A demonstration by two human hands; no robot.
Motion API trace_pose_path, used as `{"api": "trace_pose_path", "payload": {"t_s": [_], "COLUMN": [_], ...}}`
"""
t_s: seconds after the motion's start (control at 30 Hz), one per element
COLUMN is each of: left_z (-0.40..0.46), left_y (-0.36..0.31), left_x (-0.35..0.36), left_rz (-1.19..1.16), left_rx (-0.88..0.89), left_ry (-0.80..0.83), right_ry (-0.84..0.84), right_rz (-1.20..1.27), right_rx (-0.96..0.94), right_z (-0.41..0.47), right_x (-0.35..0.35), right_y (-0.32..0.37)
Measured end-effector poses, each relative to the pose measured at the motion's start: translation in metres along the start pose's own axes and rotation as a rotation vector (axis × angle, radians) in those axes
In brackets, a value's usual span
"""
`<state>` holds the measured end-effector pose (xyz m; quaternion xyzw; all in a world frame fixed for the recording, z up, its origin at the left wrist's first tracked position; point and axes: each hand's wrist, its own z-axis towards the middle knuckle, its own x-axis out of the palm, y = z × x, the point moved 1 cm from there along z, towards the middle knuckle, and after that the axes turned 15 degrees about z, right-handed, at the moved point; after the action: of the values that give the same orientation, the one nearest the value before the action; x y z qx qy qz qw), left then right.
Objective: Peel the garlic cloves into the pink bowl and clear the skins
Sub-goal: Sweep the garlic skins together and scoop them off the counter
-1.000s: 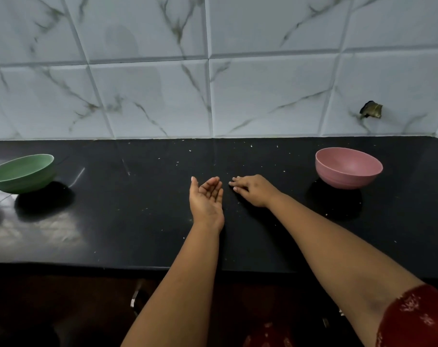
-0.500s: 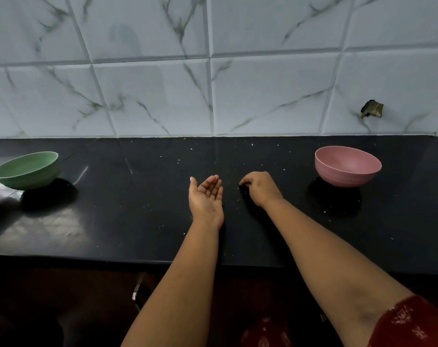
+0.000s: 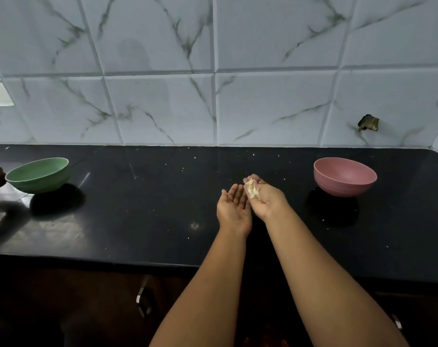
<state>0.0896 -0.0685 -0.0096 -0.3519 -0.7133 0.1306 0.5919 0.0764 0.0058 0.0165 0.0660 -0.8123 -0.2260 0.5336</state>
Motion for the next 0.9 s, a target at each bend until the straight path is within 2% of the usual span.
{"api": "trace_pose_path", "payload": {"t_s": [0.1,0.23,0.4,0.53,0.73,0.9], "left_z": [-0.001,-0.007,-0.009,-0.009,-0.016,-0.017], "left_y": [0.001,0.003,0.001,-0.001,-0.008,-0.012], "left_x": [0.004,0.002,0.001,-0.001,0.003,0.002], "left_rz": [-0.078,-0.108,-0.188,-0.294,-0.313,-0.319], "left_rx": [-0.032,-0.079,-0.129,-0.136,-0.102,-0.124], "left_ry": [0.034,0.089,0.129,0.169,0.208,0.243], "right_ry": [-0.088,-0.048,0.049,0.134,0.157,0.189], "right_rz": [-0.180,-0.422,-0.722,-0.854,-0.871,-0.990], "right_rx": [-0.130,-0.294,-0.407,-0.485,-0.874,-1.009], "right_z": [-0.013,-0.013,-0.022,-0.027,-0.039,-0.041], "right_x": [-0.001,-0.002,0.006,0.003,0.000,0.002], "right_y": [-0.017,-0.030,-0.029,-0.031,-0.030,-0.031]}}
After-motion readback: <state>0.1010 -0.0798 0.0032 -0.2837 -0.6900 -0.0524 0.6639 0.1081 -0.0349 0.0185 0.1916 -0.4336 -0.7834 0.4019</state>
